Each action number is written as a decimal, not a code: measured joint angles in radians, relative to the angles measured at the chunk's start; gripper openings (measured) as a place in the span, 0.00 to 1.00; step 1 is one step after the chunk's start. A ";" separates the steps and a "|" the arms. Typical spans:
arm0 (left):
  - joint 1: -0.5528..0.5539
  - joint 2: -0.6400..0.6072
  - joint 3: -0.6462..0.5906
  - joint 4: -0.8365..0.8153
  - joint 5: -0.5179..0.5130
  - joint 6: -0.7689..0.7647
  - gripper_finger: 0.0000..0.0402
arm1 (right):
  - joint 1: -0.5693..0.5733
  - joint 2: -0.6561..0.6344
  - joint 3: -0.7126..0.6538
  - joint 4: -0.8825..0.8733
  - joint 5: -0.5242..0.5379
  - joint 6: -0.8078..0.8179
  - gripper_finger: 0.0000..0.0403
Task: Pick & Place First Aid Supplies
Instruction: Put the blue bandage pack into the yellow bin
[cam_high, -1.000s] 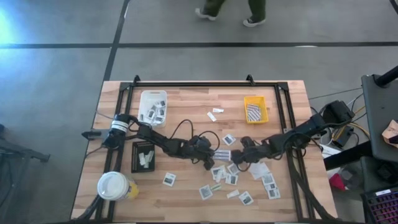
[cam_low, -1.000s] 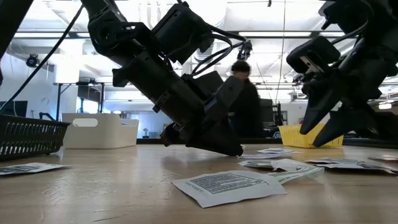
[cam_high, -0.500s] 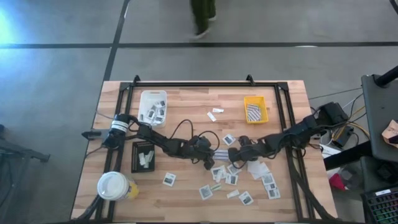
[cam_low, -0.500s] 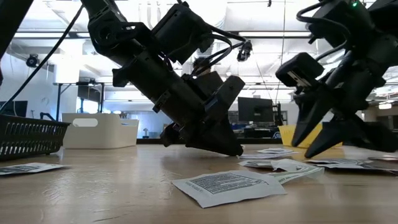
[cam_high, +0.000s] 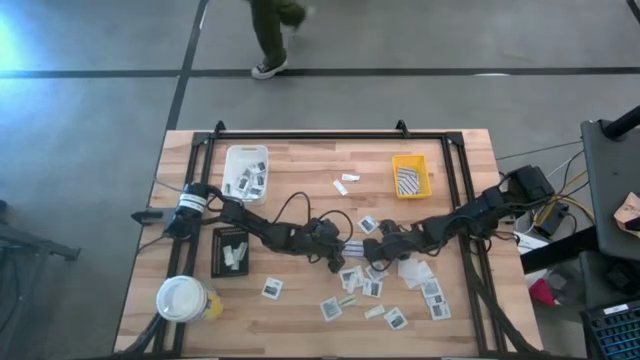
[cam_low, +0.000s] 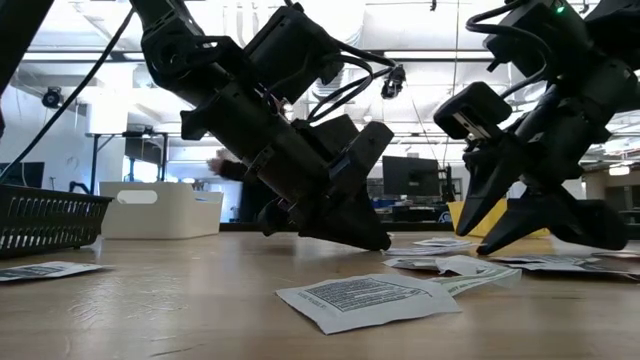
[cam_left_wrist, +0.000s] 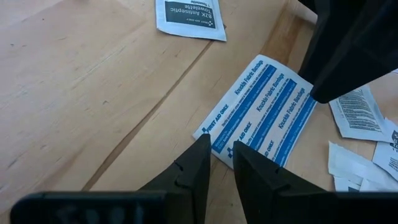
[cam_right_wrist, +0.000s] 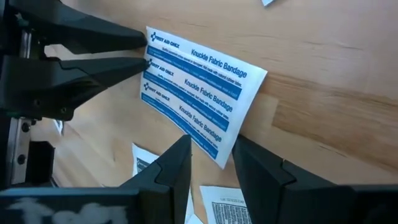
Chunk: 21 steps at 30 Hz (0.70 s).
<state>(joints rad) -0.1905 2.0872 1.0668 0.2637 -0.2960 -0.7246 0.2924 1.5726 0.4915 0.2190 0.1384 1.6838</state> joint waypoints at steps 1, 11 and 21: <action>0.000 0.000 0.000 0.005 0.000 0.000 0.22 | -0.001 0.000 0.000 0.002 0.002 -0.013 0.30; -0.003 0.000 -0.002 0.032 -0.007 0.013 0.22 | -0.004 0.002 -0.001 0.002 0.011 -0.064 0.19; -0.004 0.000 -0.003 0.076 -0.014 0.071 0.22 | -0.005 0.003 -0.002 0.002 0.018 -0.094 0.04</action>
<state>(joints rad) -0.1944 2.0872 1.0637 0.3401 -0.3100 -0.6537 0.2874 1.5761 0.4896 0.2211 0.1564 1.5898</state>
